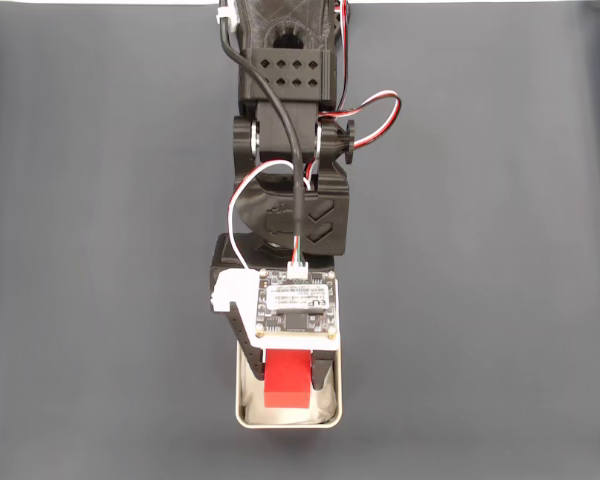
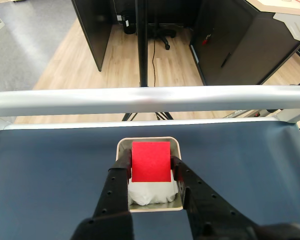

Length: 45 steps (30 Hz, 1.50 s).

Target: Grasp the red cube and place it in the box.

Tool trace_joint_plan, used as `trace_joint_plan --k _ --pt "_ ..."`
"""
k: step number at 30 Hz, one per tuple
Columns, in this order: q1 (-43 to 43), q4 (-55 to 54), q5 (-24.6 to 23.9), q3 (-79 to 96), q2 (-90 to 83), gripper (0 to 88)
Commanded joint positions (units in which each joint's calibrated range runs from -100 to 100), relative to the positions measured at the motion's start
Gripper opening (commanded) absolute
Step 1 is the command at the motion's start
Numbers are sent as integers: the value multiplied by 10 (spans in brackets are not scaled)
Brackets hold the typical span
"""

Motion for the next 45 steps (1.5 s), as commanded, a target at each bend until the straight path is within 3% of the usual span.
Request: trace_joint_plan --k 1,26,27,30,32,38,45 --pt "2 -12 4 -1 -7 35" --pt "2 -21 10 23 -20 48" --pt "2 -21 10 24 -21 91" --pt "4 -16 6 26 -26 327" --pt "5 -11 2 26 -32 411" --pt "5 2 0 26 -38 501" --pt "4 -2 0 24 -38 524"
